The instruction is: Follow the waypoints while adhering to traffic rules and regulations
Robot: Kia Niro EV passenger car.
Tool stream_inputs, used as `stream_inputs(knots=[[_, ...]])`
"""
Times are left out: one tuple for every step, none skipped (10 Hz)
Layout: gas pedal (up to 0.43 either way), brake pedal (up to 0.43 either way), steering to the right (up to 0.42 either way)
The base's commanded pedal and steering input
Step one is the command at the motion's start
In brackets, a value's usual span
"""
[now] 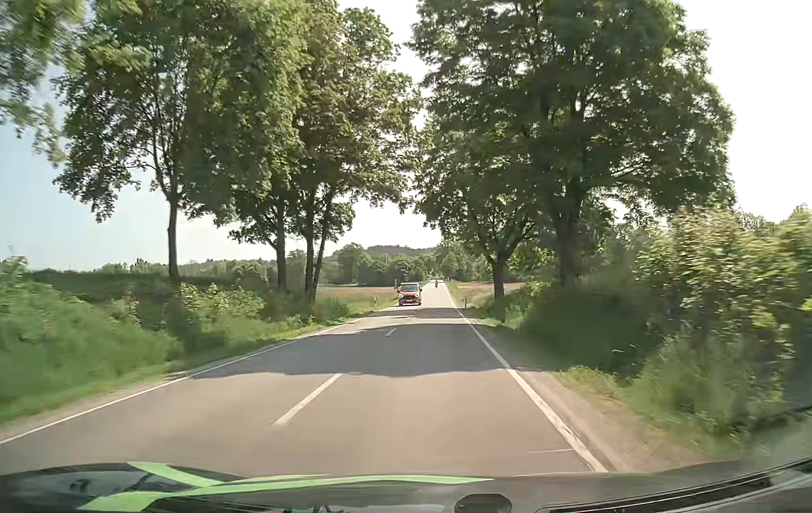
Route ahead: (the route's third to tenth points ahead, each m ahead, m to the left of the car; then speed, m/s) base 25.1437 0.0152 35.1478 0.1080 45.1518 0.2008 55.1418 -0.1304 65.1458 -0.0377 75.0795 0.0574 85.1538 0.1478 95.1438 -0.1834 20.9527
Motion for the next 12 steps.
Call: stream_inputs(knots=[[0.138,0.000,-0.001],[0.138,0.000,-0.001],[0.138,0.000,-0.001],[0.138,0.000,-0.001],[0.138,0.000,-0.001],[0.138,0.000,-0.001],[0.059,0.000,-0.001],[0.000,0.000,-0.001],[0.000,0.000,-0.001],[0.000,0.000,-0.001],[0.000,0.000,-0.001],[0.000,0.000,-0.004]])
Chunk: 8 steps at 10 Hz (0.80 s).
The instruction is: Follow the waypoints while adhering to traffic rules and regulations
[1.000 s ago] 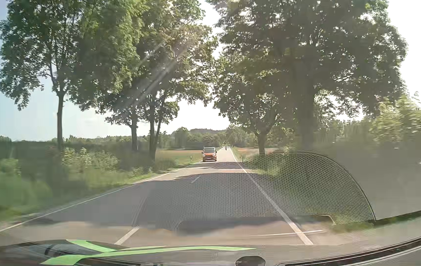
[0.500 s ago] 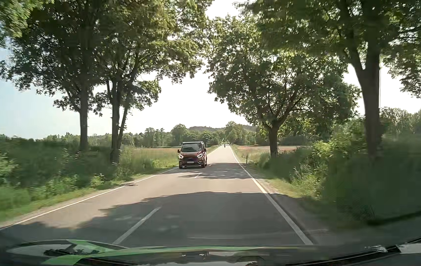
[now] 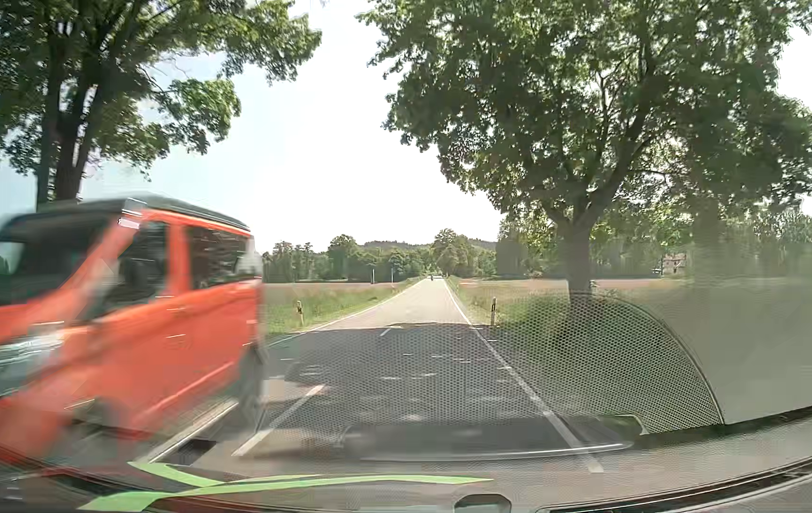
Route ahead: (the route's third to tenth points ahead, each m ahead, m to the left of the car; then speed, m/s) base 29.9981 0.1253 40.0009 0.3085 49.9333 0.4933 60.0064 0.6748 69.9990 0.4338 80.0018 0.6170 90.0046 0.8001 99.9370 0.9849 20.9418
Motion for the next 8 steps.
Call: stream_inputs(knots=[[0.020,0.000,-0.005],[0.047,0.000,-0.005],[0.059,0.000,-0.005],[0.067,0.000,-0.004],[0.098,0.000,-0.003],[0.118,0.000,-0.003],[0.130,0.000,-0.003],[0.150,0.000,-0.003]])
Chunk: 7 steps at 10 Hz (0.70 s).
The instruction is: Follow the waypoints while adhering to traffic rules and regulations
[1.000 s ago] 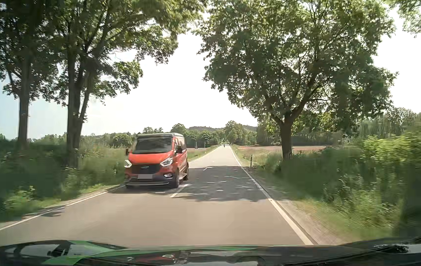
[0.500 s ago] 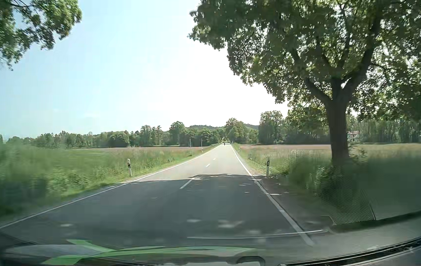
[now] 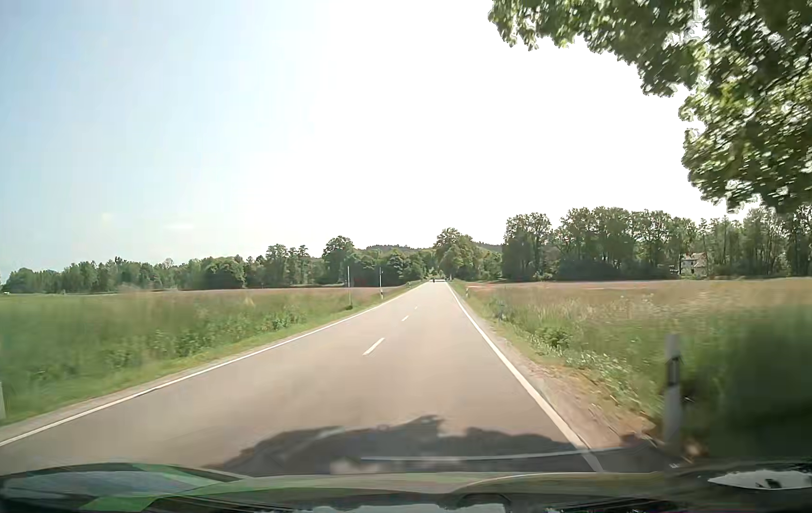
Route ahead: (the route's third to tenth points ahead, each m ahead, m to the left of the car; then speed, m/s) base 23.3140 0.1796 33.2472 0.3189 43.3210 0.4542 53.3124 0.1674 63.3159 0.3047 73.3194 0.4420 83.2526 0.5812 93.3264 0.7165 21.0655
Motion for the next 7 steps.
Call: stream_inputs(knots=[[0.177,0.000,-0.003],[0.177,0.000,-0.003],[0.177,0.000,-0.003],[0.177,0.000,-0.003],[0.169,0.000,-0.003],[0.130,0.000,-0.003],[0.130,0.000,-0.003]])
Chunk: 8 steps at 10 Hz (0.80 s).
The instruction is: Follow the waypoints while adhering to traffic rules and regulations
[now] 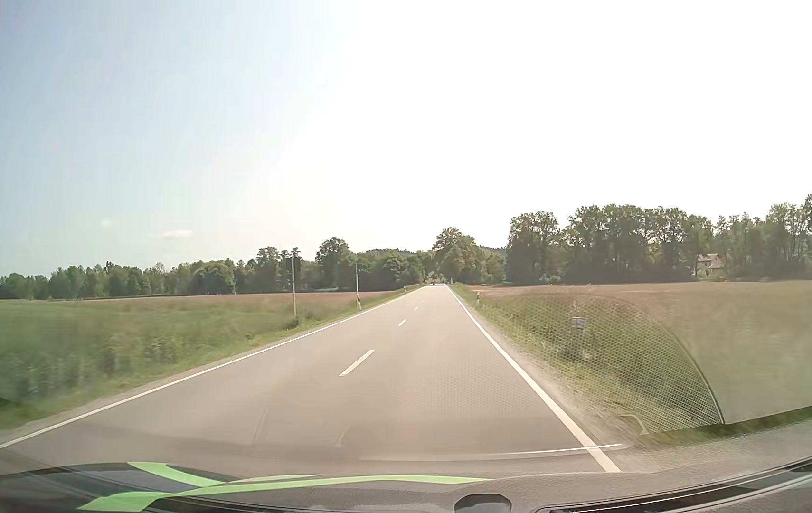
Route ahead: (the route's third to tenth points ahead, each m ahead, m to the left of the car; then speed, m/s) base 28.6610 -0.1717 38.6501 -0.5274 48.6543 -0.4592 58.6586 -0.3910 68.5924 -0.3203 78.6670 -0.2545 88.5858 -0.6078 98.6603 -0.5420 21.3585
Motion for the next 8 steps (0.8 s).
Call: stream_inputs(knots=[[0.130,0.000,-0.003],[0.130,0.000,-0.003],[0.130,0.000,-0.003],[0.138,0.000,-0.003],[0.150,0.000,-0.003],[0.177,0.000,-0.003],[0.177,0.000,-0.003],[0.177,0.000,-0.003]])
